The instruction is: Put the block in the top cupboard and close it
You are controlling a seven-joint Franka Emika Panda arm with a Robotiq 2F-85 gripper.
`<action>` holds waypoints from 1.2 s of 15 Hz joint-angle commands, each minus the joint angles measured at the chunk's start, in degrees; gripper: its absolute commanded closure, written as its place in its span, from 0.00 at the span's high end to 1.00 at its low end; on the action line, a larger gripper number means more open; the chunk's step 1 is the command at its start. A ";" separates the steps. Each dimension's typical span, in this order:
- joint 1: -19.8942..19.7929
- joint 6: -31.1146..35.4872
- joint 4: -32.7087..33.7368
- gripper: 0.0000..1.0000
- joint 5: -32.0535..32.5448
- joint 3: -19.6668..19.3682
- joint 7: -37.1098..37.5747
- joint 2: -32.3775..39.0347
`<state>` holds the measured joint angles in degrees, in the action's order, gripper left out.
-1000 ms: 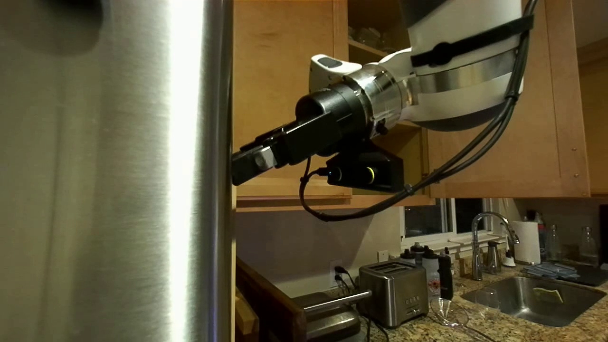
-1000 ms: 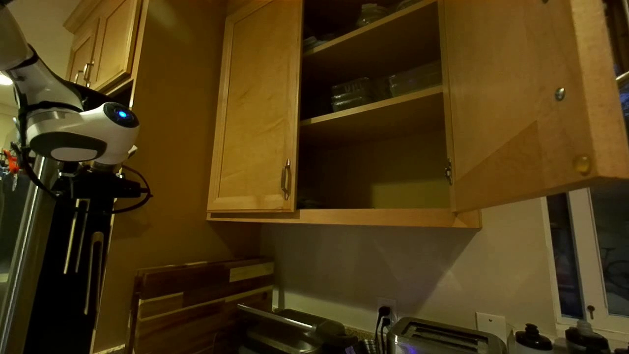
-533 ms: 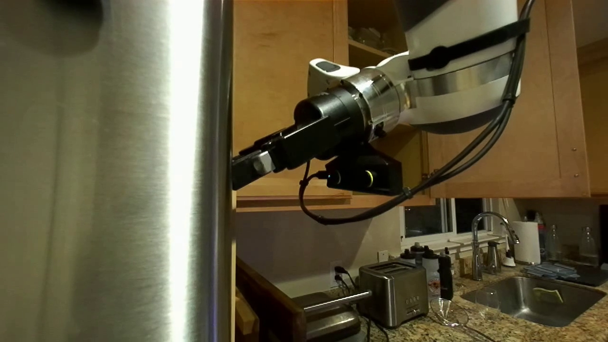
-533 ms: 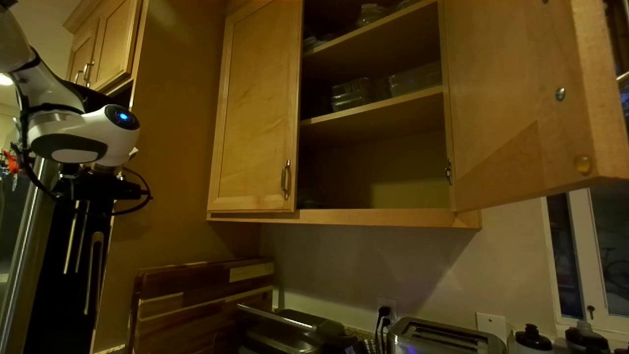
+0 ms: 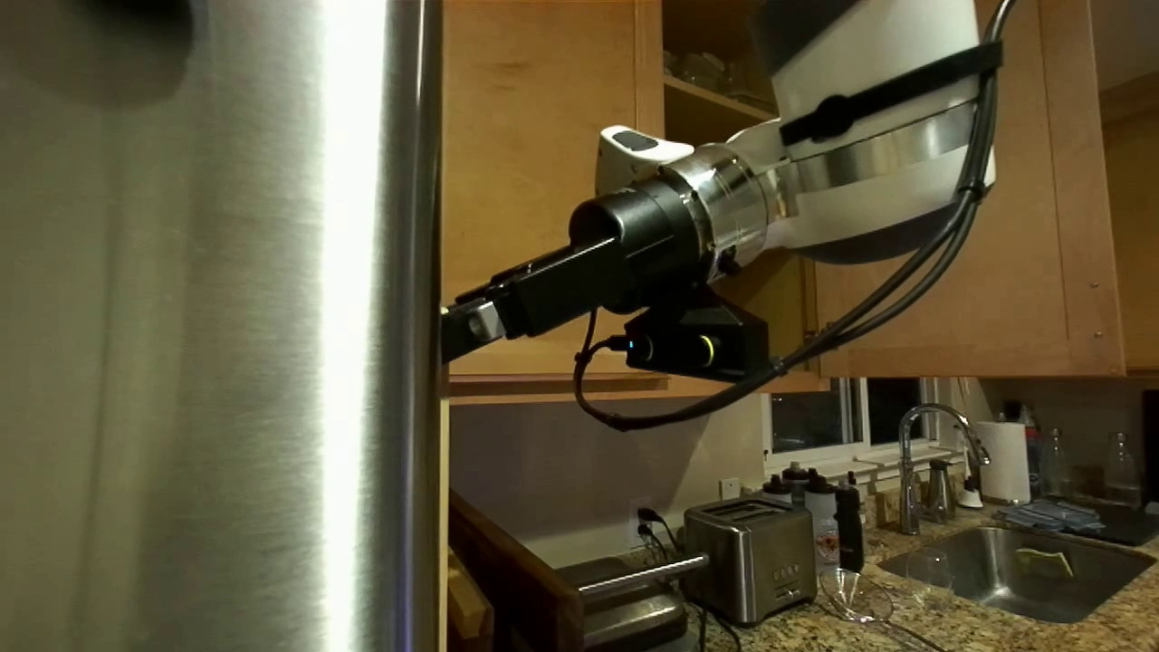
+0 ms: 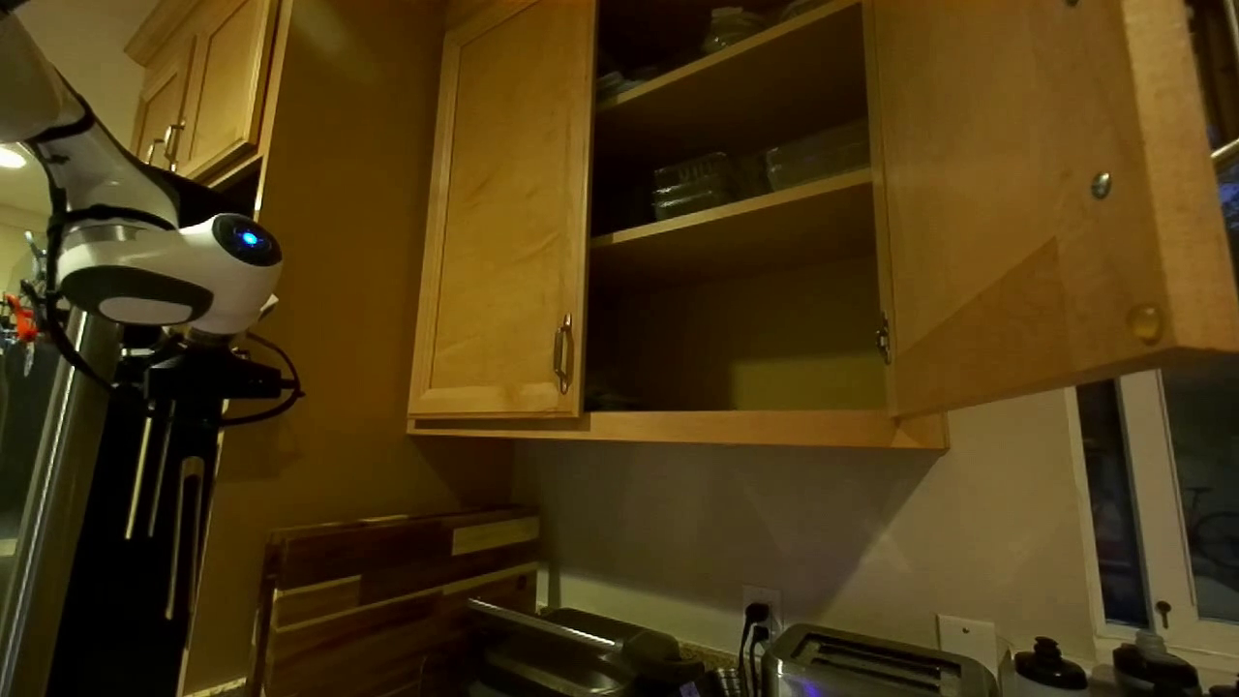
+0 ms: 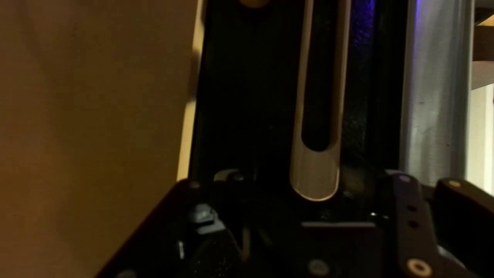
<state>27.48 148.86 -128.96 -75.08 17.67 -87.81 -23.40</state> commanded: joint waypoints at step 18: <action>-5.97 -7.85 -9.64 0.14 -10.69 -0.72 -6.04 -12.04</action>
<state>23.39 142.96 -132.90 -85.57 17.29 -95.41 -27.48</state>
